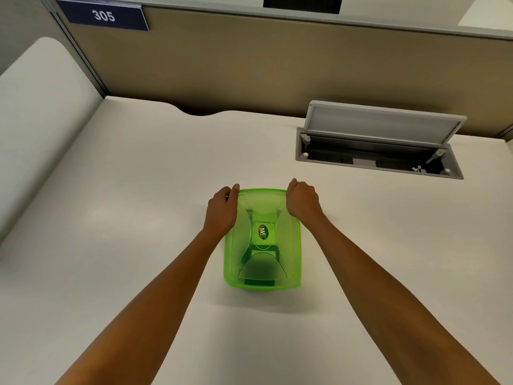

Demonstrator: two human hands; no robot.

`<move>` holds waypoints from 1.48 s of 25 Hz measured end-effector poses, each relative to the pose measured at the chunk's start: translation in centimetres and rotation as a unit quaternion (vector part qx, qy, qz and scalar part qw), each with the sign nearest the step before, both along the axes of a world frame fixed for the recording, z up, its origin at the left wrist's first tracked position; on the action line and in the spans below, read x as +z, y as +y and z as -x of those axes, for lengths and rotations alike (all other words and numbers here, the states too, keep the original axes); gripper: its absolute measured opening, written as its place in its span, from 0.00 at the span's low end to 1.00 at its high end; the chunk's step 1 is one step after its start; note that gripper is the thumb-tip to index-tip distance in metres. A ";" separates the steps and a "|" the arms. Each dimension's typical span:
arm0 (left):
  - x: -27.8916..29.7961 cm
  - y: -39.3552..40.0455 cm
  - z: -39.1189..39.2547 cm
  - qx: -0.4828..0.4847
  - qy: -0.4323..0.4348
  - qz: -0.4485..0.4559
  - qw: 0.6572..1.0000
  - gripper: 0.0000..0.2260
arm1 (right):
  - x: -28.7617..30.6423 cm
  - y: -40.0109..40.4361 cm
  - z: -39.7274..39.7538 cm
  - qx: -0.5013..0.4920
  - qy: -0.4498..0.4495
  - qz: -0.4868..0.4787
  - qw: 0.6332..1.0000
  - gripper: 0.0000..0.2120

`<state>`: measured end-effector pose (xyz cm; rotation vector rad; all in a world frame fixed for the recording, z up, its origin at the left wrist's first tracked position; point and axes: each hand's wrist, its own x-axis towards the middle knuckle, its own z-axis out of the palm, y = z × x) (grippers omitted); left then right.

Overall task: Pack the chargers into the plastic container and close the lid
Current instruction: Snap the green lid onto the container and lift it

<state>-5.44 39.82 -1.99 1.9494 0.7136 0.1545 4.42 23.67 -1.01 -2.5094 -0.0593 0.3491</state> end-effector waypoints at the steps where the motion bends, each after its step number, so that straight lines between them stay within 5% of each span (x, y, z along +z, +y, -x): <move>1: -0.1 0.0 0.1 0.002 0.000 -0.001 1.000 0.20 | 0.0 0.1 -0.1 -0.007 0.013 0.004 1.000 0.27; 13: 0.5 -1.3 1.9 0.070 0.051 -0.036 0.996 0.22 | 0.8 -2.8 1.6 -0.044 -0.016 -0.069 0.997 0.19; 19: 0.0 -4.7 5.5 0.197 -0.037 0.093 0.975 0.20 | 0.8 -8.7 1.9 -0.154 -0.027 -0.176 0.972 0.18; 22: 0.0 -7.7 8.7 0.161 -0.074 0.115 0.977 0.19 | 0.6 -10.6 3.7 -0.186 -0.013 -0.188 0.964 0.18; 26: -1.0 -9.1 14.4 0.124 -0.003 -0.032 0.992 0.19 | -1.1 -11.6 7.9 -0.189 -0.003 -0.171 0.967 0.19; 32: 1.2 -6.3 6.8 0.007 0.091 -0.129 0.987 0.21 | -0.8 -12.0 7.9 -0.244 0.017 -0.086 0.966 0.24; 37: 1.4 -5.5 3.2 -0.021 0.067 -0.020 0.997 0.25 | -1.0 -11.8 8.9 -0.246 -0.007 -0.085 0.966 0.28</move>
